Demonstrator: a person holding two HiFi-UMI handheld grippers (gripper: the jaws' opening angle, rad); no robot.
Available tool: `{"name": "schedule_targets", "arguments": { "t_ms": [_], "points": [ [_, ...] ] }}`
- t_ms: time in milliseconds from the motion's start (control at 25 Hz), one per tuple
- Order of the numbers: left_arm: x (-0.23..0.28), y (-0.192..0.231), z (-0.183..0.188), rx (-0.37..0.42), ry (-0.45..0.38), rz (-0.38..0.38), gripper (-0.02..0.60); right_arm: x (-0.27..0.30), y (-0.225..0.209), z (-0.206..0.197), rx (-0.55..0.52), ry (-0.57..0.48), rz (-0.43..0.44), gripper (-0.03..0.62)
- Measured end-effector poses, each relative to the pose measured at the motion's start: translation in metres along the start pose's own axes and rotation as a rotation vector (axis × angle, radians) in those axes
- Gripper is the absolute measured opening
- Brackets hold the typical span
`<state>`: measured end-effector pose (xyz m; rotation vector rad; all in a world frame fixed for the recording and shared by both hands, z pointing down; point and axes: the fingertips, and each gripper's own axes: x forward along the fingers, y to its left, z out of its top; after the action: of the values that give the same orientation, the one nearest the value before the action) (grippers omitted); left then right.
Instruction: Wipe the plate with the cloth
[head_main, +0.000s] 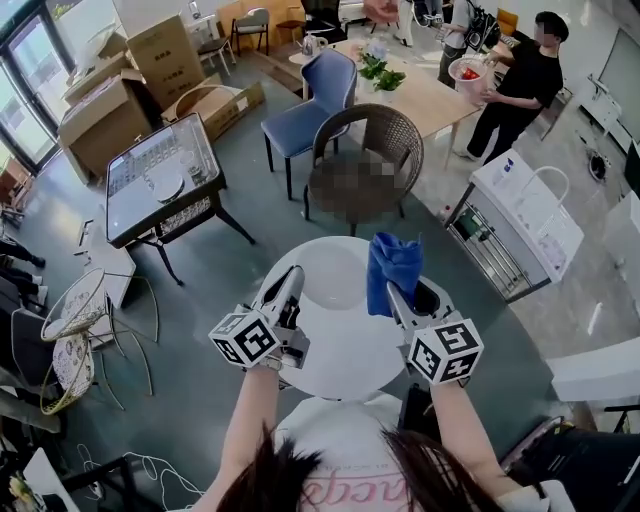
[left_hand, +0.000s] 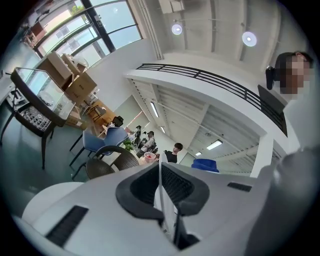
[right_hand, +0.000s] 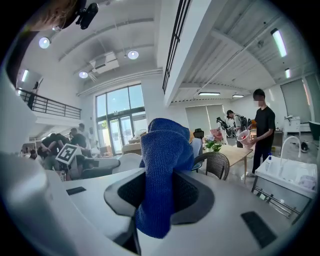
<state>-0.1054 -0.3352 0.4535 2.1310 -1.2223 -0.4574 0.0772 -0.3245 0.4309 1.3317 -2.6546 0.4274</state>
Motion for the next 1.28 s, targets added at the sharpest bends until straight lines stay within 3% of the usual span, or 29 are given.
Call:
{"name": "schedule_targets", "arguments": {
  "t_ms": [160, 560, 920, 1280],
  "points": [
    [0.001, -0.005, 0.016, 0.042, -0.018, -0.020, 0.021, 0.009, 0.013, 0.011, -0.006, -0.030, 0.021, 0.133],
    [0.014, -0.022, 0.023, 0.087, -0.006, -0.065, 0.021, 0.050, 0.072, 0.048, -0.008, -0.103, 0.186, 0.133],
    [0.019, -0.035, 0.028, 0.117, -0.013, -0.073, 0.021, 0.086, 0.082, 0.038, -0.021, -0.036, 0.198, 0.133],
    [0.016, -0.033, 0.029, 0.082, -0.037, -0.079, 0.021, 0.077, 0.070, 0.014, -0.037, 0.034, 0.170, 0.133]
  ]
}}
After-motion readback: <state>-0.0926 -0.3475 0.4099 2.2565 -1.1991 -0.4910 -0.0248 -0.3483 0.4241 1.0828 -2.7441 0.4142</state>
